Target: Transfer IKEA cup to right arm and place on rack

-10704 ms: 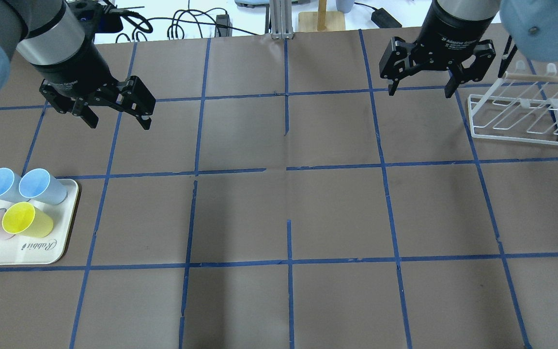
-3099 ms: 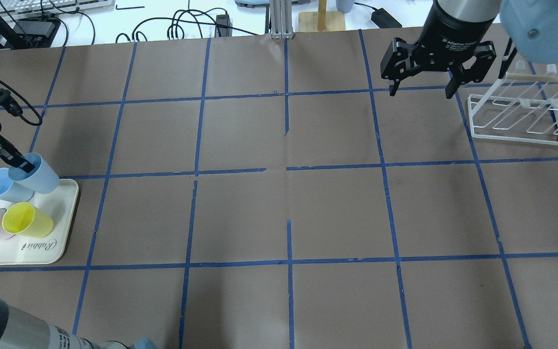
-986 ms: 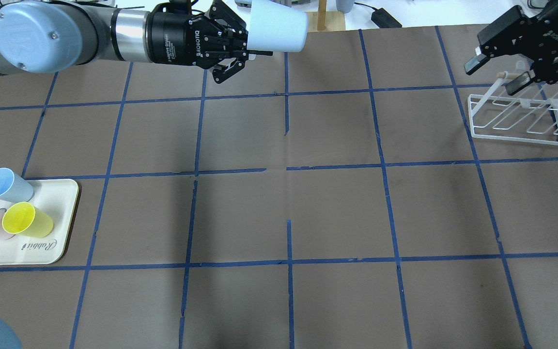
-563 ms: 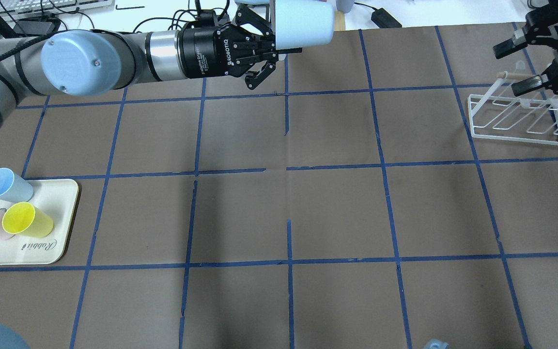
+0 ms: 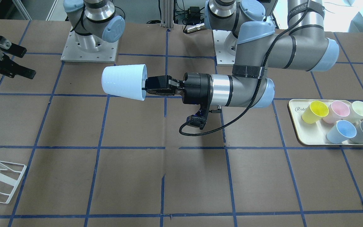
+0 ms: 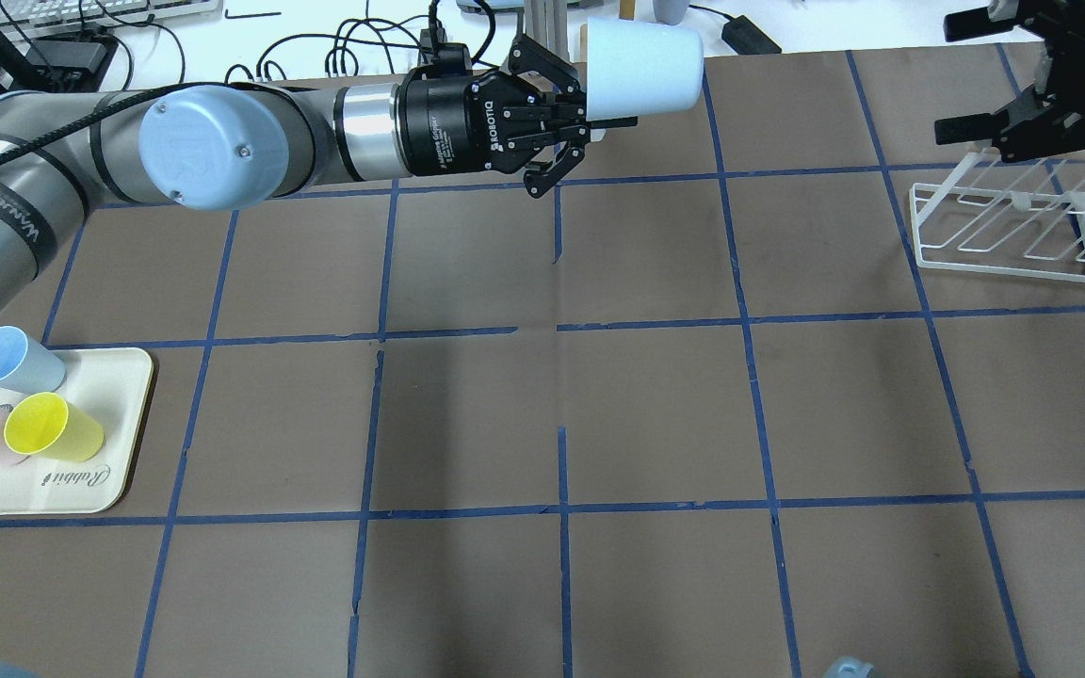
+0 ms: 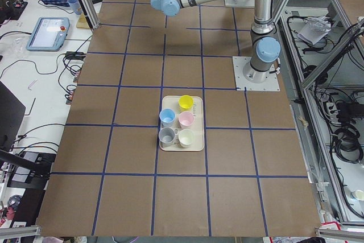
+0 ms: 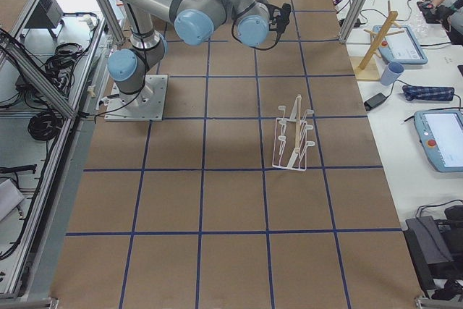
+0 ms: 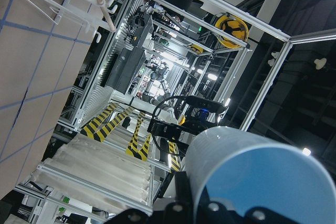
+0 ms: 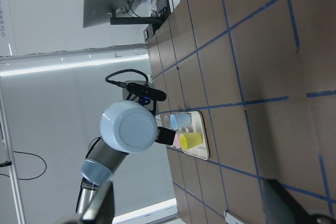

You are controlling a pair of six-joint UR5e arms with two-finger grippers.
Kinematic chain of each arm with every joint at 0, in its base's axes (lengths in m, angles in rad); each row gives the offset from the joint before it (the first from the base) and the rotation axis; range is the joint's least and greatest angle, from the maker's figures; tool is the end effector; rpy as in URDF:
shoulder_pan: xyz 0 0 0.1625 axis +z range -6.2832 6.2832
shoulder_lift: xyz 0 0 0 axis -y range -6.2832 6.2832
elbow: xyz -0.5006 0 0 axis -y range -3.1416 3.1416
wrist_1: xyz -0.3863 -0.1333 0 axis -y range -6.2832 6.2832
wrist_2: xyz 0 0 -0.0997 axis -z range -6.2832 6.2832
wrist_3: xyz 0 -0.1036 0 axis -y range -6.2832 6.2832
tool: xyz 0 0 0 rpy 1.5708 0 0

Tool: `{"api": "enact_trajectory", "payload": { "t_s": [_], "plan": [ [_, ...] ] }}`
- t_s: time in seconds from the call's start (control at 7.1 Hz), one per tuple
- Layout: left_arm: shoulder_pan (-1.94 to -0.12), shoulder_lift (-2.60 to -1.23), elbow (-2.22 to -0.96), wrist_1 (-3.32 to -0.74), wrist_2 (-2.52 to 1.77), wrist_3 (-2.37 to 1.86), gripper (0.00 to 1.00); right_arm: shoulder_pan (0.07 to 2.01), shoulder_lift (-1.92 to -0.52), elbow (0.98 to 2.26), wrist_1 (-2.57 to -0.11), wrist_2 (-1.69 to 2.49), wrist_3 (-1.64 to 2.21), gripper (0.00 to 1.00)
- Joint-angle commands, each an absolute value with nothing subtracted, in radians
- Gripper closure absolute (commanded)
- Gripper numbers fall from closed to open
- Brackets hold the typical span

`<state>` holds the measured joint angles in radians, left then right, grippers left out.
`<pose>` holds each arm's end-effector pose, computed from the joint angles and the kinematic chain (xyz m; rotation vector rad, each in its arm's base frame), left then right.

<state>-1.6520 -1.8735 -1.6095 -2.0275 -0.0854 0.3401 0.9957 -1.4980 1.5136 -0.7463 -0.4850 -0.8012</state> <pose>-0.2835 -0.5680 0.4458 0.3323 -1.4867 -0.3842 -0.0578 -0.5027 0.5493 0.2824 1.8665 -0.0697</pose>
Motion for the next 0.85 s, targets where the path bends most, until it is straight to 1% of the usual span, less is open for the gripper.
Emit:
{"api": "enact_trajectory", "payload": {
  "t_s": [0.0,0.42,0.7],
  "plan": [
    [-1.678,-1.873,-1.611,-2.026,-0.121,0.341,1.00,1.049,-1.505,1.592,-0.741,-0.364,-0.821,0.00],
    [-1.690,-1.875,-1.611,-2.026,-0.146,0.341,1.00,1.188,-1.491,1.595,-0.753,-0.240,-0.821,0.00],
    [-1.690,-1.875,-1.611,-2.026,-0.144,0.341,1.00,1.209,-1.490,1.595,-0.756,-0.229,-0.819,0.00]
  ]
}}
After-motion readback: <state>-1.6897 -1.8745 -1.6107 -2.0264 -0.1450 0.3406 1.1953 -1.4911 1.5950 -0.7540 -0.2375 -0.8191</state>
